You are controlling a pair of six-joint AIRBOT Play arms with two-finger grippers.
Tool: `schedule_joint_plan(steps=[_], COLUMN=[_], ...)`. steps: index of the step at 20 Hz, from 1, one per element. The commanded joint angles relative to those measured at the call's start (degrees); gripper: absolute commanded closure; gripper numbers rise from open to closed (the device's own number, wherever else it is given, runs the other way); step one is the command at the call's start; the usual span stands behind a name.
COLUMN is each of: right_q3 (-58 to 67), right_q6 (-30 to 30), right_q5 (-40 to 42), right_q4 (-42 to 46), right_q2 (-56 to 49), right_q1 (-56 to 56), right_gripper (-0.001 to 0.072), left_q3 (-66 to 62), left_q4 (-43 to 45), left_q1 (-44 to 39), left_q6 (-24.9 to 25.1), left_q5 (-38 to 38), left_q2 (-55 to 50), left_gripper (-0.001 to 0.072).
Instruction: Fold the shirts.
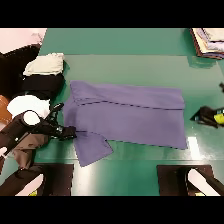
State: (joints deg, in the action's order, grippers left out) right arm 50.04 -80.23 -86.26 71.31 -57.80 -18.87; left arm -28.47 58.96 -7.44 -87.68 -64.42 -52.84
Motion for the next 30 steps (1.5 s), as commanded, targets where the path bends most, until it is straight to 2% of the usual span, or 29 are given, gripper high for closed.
schedule_joint_plan(steps=[1, 4, 8, 11, 13, 16, 19, 21, 24, 30], right_q3=[-9.5, -16.4, -19.1, -17.5, -15.8, -13.2, -10.4, -7.4, -0.4, 14.5], right_q6=[0.0, 0.4, 0.4, 0.4, 0.4, 0.4, 0.4, -0.9, -2.2, -2.8], right_q5=[-1.6, 1.3, 6.0, 6.6, 5.2, -1.3, -8.6, -7.9, -5.2, 4.4], right_q4=[6.3, 4.5, 1.4, 1.3, 3.3, 8.1, 10.0, 9.2, 9.3, 9.2], right_q2=[-0.4, -3.7, -7.2, -7.0, -4.7, 1.4, 9.7, 14.0, 11.9, -9.9], right_q1=[-7.5, -10.3, -6.6, -1.5, 1.6, 3.3, 3.3, 3.5, 6.3, 15.0], right_gripper=[0.0192, 0.0196, 0.0218, 0.0443, 0.0687, 0.0698, 0.0699, 0.0699, 0.07, 0.0699], left_q3=[-1.4, -1.6, -1.6, -1.7, -2.2, -2.3, -3.2, -6.7, -13.9, -26.4], left_q4=[-0.3, -0.2, -0.1, 0.9, 2.9, 5.8, 3.9, 4.0, 7.4, 15.5], left_q1=[-0.1, -0.1, -0.1, -0.1, -0.1, -0.1, -0.1, -0.1, -0.1, -0.1], left_q6=[0.1, 0.1, 0.1, 0.2, 0.2, -1.7, -4.6, -5.6, -4.7, -2.3], left_q5=[-1.0, -0.9, -1.0, -2.6, -7.7, -13.1, -22.1, -23.7, -15.9, 3.0], left_q2=[3.3, 3.1, 3.1, 3.1, 3.3, 9.3, 17.7, 19.6, 15.6, -6.4], left_gripper=[0.0685, 0.0685, 0.0685, 0.0685, 0.0686, 0.0686, 0.0686, 0.0686, 0.0686, 0.0684])
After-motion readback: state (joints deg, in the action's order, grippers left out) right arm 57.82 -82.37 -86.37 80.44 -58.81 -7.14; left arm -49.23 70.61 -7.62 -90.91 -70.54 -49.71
